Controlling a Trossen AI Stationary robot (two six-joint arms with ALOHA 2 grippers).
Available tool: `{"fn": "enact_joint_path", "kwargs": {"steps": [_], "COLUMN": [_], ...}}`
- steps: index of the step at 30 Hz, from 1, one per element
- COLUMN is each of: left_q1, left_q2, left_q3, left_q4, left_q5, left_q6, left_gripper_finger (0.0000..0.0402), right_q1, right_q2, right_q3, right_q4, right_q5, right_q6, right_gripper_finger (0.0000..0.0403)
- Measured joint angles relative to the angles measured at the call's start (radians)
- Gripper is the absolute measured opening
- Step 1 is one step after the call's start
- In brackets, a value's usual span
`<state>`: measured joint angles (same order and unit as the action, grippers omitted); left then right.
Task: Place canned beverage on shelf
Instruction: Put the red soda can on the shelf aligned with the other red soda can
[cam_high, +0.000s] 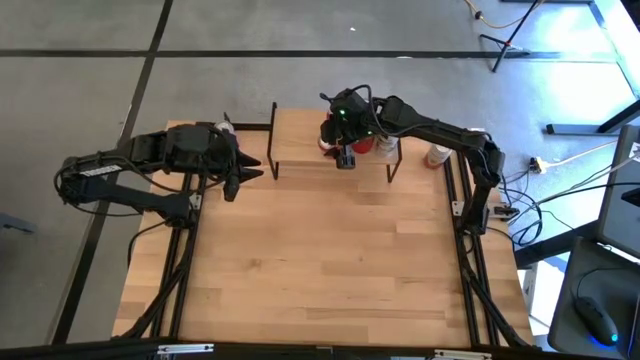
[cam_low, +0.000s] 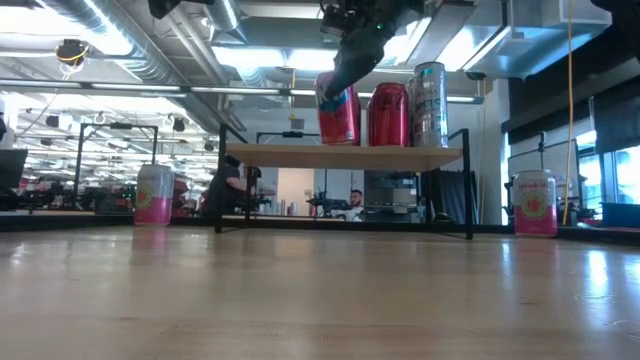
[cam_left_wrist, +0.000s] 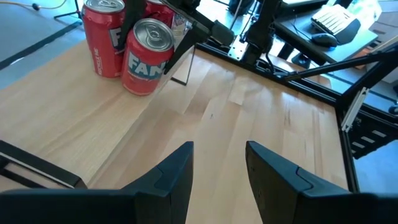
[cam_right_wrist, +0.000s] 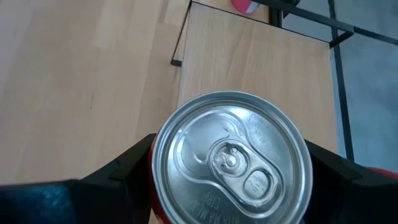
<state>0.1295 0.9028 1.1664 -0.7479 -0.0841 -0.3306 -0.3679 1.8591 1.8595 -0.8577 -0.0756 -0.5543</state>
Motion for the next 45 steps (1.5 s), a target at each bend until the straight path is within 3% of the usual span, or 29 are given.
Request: {"fn": "enact_joint_path", "kwargs": {"steps": [3, 7, 9, 21, 30, 45], "left_q1": [0.000, 0.000, 0.000, 0.000, 0.000, 0.000], "left_q2": [0.000, 0.000, 0.000, 0.000, 0.000, 0.000], "left_q3": [0.000, 0.000, 0.000, 0.000, 0.000, 0.000], "left_q4": [0.000, 0.000, 0.000, 0.000, 0.000, -0.001], "left_q5": [0.004, 0.040, 0.058, 0.075, 0.063, 0.069], "left_q6": [0.000, 0.001, 0.001, 0.001, 0.006, 0.048], "left_gripper_finger": [0.0142, 0.0142, 0.0142, 0.0142, 0.0142, 0.0142], "right_q1": [0.000, 0.000, 0.000, 0.002, 0.002, 0.002], "right_q2": [0.000, 0.001, 0.002, 0.003, 0.003, 0.008], "right_q3": [0.000, -0.001, -0.001, 0.021, 0.136, 0.092], "right_q4": [-0.001, -0.003, 0.009, 0.001, -0.066, -0.097], "right_q5": [0.022, 0.034, 0.054, 0.069, 0.084, 0.143], "right_q6": [0.004, 0.019, 0.035, 0.050, 0.077, 0.106], "right_gripper_finger": [0.0286, 0.0367, 0.0386, 0.0328, 0.0329, 0.0330]}}
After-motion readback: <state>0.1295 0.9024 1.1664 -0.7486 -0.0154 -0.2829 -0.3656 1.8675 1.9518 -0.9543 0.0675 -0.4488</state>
